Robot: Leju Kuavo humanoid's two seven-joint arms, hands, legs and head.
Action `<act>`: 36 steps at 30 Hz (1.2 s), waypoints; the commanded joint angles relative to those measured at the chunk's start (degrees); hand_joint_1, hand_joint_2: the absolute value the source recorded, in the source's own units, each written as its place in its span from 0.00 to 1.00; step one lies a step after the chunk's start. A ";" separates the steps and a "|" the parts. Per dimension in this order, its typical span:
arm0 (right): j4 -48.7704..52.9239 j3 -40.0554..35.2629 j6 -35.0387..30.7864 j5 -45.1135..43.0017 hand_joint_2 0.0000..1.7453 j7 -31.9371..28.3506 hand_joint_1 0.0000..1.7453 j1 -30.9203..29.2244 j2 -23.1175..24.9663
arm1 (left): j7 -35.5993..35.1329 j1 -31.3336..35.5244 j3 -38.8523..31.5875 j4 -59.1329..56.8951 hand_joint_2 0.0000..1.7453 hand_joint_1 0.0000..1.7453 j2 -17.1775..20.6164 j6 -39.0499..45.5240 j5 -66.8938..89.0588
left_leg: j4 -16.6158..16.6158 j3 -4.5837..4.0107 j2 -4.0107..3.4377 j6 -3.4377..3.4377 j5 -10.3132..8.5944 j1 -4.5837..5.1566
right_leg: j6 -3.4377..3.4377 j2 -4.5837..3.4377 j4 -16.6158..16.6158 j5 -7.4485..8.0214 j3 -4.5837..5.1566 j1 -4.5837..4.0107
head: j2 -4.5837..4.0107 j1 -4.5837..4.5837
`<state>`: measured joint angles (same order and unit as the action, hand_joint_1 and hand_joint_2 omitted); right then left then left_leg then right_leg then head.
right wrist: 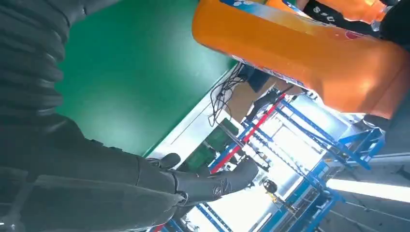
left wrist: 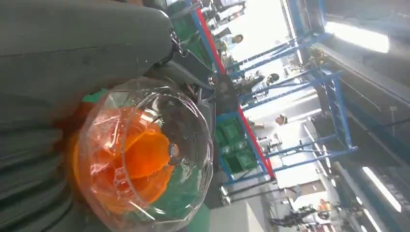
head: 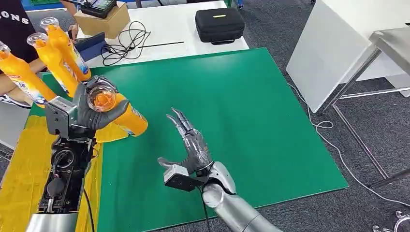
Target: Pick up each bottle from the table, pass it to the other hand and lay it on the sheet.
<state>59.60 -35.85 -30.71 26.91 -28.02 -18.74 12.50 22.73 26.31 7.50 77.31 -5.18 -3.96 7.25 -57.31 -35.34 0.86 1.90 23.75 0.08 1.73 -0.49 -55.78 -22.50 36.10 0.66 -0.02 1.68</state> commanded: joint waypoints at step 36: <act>1.05 3.12 -3.28 -2.49 1.00 0.01 0.00 -0.69 -2.41 | -19.79 11.78 8.86 -18.81 1.00 1.00 4.04 29.26 68.83 | -0.07 0.35 0.22 -0.10 0.13 -0.08 | -0.05 0.35 -0.03 -0.23 -0.43 -0.10 | 0.00 -0.02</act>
<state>60.57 -34.27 -33.92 24.59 -28.74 -18.66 12.11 8.26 31.21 9.75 72.04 -2.25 28.89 65.56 -57.33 -35.34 0.86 1.90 23.74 0.07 1.73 -0.49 -55.77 -22.50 36.14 0.65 -0.02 1.66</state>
